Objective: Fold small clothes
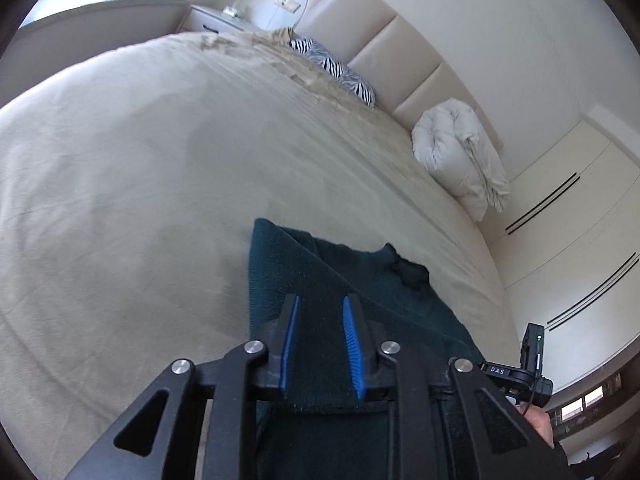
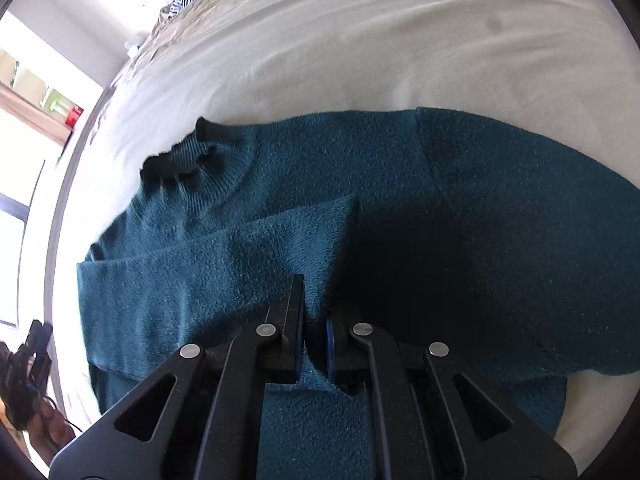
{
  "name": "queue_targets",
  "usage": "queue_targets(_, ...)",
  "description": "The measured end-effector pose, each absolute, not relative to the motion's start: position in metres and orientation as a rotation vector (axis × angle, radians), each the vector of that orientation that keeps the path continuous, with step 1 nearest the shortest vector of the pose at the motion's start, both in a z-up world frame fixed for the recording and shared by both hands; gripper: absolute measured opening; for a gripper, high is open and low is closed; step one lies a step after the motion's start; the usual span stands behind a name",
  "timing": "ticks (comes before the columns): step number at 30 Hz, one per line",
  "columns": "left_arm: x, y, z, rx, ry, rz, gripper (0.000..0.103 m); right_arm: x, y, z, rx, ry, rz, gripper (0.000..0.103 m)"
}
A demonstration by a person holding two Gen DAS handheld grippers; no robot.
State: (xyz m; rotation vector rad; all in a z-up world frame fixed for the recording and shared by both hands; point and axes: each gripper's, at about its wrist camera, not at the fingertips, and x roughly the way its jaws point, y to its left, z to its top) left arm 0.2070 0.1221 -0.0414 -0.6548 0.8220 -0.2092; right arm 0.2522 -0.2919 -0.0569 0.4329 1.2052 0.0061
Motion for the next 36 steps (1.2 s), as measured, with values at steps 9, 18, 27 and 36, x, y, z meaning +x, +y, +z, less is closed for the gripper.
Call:
queue_targets(9,0.270,0.132,-0.097,-0.714,0.977,-0.247,0.009,0.235,-0.311,-0.062,0.519,1.204,0.047,0.008)
queue_targets(18,0.286,0.137,-0.103,-0.700,1.007,-0.313,0.003,0.220,-0.339,-0.072,0.737,1.156,0.120,0.014)
queue_targets(27,0.216,0.129,-0.090,-0.626,0.965,-0.370,0.021,0.196,-0.345,-0.071,0.743,1.126,0.118,0.020)
queue_targets(36,0.154,0.107,-0.067,-0.479,0.960,-0.359,0.049,0.127,-0.385,-0.042,0.796,0.996,0.095,0.057)
